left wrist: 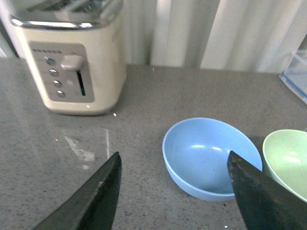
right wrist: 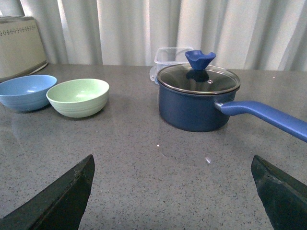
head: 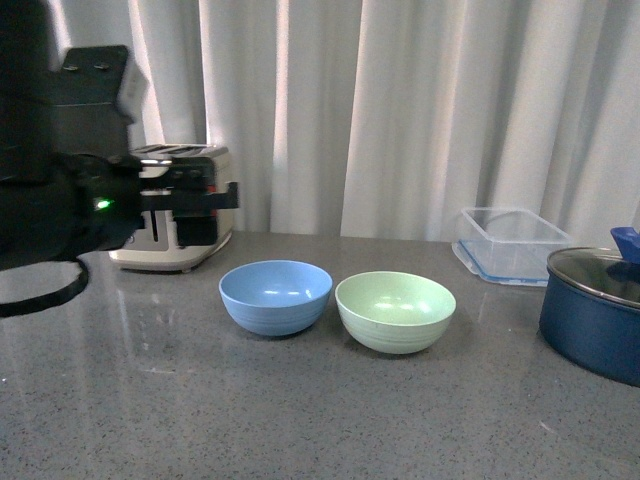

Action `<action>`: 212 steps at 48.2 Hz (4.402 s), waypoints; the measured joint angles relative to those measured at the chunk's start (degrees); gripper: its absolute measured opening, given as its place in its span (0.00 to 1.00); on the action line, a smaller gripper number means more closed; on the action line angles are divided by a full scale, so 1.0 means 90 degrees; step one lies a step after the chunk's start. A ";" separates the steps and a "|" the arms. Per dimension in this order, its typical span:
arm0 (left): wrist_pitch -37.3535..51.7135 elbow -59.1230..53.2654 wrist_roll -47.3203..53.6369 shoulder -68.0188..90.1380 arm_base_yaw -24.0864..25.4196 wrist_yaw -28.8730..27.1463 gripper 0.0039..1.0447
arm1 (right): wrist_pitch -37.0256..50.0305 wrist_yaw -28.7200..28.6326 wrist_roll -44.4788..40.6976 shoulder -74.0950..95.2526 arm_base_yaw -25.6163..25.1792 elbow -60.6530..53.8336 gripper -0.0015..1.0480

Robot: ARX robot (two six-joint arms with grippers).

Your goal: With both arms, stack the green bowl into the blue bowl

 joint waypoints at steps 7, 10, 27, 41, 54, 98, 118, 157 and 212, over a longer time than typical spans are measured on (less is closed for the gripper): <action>0.1231 -0.1620 0.0197 -0.1005 0.0364 0.0223 0.37 | 0.0000 -0.0002 0.0000 0.0000 0.0000 0.0000 0.90; 0.1418 -0.2237 0.0211 -0.1362 0.0505 0.0347 0.23 | 0.0000 0.0000 0.0002 0.0000 0.0000 0.0000 0.90; 0.1668 -0.4163 0.0277 -0.2902 0.0923 0.0787 0.03 | 0.0000 0.0000 0.0000 0.0000 0.0000 0.0000 0.90; 0.1141 -0.5095 0.0279 -0.4362 0.1467 0.1314 0.03 | 0.0000 -0.0002 0.0000 0.0000 0.0000 0.0000 0.90; 0.0697 -0.5719 0.0279 -0.5372 0.1467 0.1331 0.03 | 0.0000 0.0000 0.0000 0.0000 0.0000 0.0000 0.90; -0.2385 -0.5729 0.0279 -0.8745 0.1467 0.1331 0.03 | 0.0000 0.0000 0.0000 0.0000 0.0000 0.0000 0.90; -0.3070 -0.5729 0.0279 -0.9428 0.1467 0.1331 0.03 | 0.0000 0.0000 0.0000 0.0000 0.0000 0.0000 0.90; -0.4177 -0.5729 0.0284 -1.0491 0.1467 0.1331 0.94 | -0.1464 0.1729 -0.0330 0.5068 0.2293 0.3116 0.90; -0.4177 -0.5729 0.0296 -1.0491 0.1467 0.1331 0.94 | -0.1632 0.0882 0.1719 1.2075 0.1999 0.9423 0.90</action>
